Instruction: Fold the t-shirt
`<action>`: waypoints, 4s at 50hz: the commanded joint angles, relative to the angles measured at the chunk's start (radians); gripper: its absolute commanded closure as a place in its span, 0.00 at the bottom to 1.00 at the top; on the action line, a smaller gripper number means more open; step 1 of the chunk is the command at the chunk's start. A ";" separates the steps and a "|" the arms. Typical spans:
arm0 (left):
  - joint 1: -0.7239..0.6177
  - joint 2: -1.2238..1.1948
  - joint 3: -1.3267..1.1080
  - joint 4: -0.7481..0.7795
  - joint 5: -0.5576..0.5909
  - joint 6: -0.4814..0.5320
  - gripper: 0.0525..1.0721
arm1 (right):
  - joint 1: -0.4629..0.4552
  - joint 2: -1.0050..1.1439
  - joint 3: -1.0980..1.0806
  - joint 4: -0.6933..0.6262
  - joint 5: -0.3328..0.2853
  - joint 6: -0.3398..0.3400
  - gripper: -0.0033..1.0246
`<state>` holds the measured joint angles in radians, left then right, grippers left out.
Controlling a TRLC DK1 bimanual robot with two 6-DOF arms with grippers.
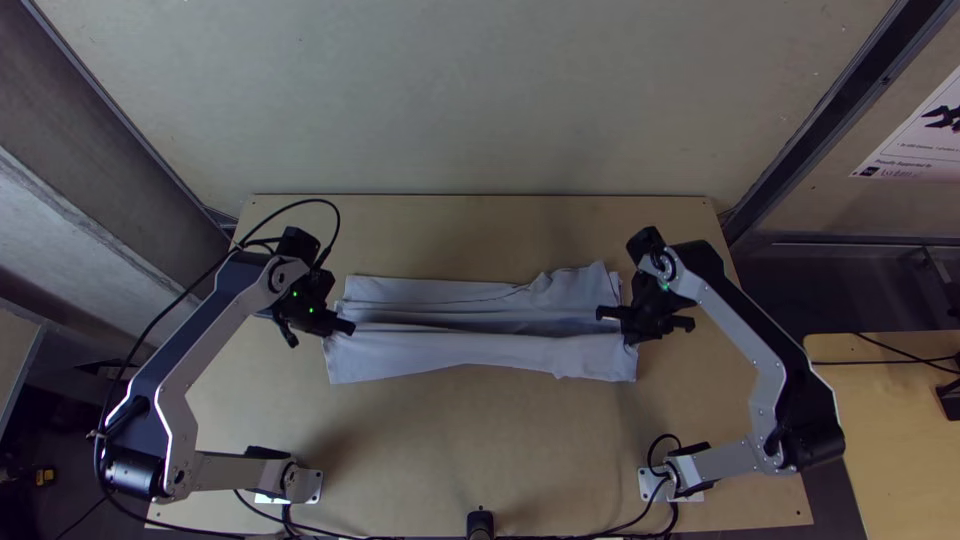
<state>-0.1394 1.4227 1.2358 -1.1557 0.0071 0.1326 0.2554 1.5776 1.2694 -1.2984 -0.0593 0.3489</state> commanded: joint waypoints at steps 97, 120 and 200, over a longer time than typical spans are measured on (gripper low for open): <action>0.373 0.285 0.091 0.249 0.602 -0.013 0.04 | -0.209 0.160 0.671 0.053 0.016 -0.146 0.04; 0.475 0.441 0.053 0.243 0.723 0.153 0.04 | -0.220 0.053 0.640 0.044 0.016 -0.163 0.04; -0.005 0.420 0.091 0.379 0.284 -0.274 0.98 | -0.196 -0.149 0.211 0.189 0.015 -0.108 0.04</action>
<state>-0.2066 1.8389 1.3228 -0.7238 0.3321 -0.1593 0.0521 1.4578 1.5112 -1.1248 -0.0418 0.2207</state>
